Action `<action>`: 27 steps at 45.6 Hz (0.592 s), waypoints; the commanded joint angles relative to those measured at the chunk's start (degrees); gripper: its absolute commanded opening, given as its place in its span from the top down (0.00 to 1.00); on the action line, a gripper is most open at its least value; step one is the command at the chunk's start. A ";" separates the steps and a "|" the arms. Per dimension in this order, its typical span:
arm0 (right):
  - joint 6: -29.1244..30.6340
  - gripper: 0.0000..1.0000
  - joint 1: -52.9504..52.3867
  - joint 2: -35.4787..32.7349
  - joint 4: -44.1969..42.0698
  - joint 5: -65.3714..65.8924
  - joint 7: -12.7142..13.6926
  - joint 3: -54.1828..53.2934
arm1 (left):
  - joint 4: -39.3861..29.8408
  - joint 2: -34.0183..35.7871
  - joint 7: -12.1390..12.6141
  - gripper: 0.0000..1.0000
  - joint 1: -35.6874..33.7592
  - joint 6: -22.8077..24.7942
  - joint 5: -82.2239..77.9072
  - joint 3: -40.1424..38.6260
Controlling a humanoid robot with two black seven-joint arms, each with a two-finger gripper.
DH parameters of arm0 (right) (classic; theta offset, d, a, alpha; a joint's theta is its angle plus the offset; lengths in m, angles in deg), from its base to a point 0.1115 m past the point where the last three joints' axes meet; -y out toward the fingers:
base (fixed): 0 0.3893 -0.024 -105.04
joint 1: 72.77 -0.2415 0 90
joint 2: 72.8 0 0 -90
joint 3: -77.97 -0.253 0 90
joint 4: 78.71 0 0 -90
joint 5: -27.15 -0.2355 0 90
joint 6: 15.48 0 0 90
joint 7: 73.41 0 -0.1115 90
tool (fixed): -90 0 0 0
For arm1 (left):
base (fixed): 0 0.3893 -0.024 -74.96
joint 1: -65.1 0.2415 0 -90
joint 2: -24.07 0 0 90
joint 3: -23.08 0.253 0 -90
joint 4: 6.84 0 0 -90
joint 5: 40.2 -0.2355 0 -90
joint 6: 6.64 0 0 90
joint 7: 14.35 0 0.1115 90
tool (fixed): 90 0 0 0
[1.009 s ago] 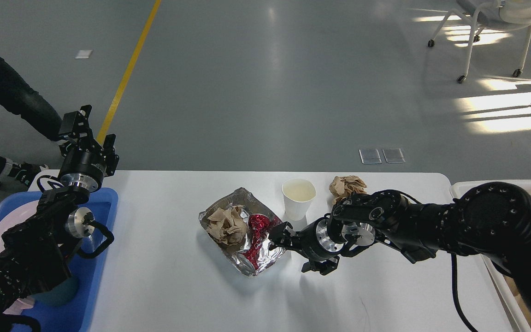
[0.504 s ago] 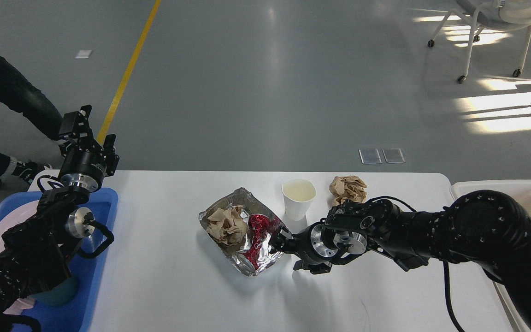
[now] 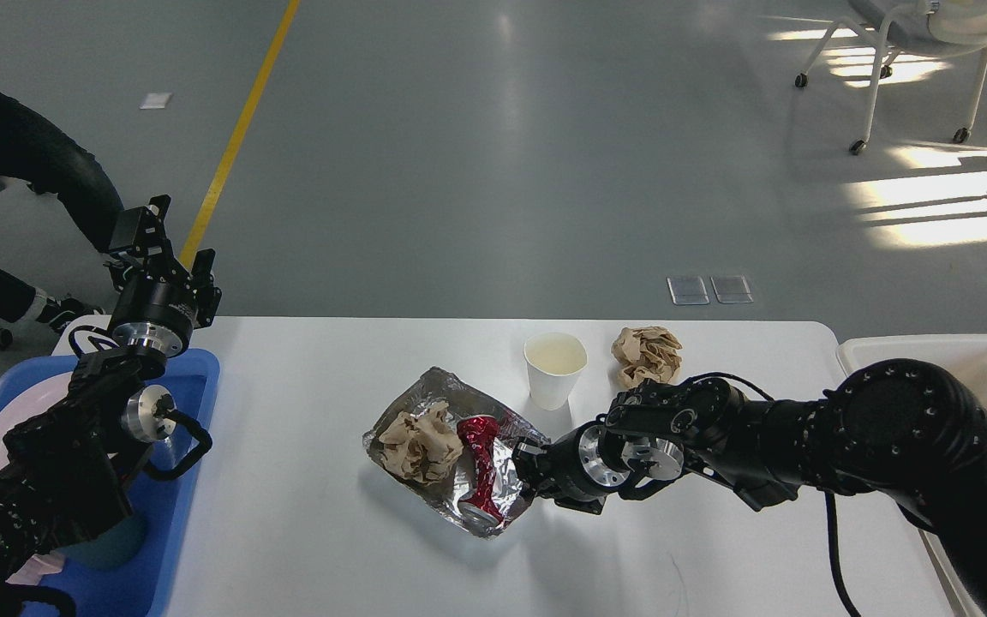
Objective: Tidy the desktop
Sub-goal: 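Grasp the foil tray's edge with the right gripper, then lift the foil tray and carry it into the white bin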
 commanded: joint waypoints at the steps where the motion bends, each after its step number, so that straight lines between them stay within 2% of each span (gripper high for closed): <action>1: 0.39 1.00 -1.15 -0.18 1.49 0.00 -0.09 -0.15 | 0.00 0.04 0.00 0.03 0.00 0.00 0.00 0.00; 8: 1.88 1.00 -3.35 -2.20 4.22 0.00 -0.09 -0.06 | 0.00 0.04 0.00 0.03 0.00 0.00 0.00 0.00; 17: 12.51 1.00 -8.79 -7.47 7.38 0.00 -0.09 -0.15 | 0.00 0.04 0.00 0.03 0.00 0.00 0.00 0.00; 27: 20.42 1.00 -16.61 -15.82 11.34 0.44 0.08 0.55 | 0.00 0.04 0.00 0.03 0.00 0.00 0.00 0.00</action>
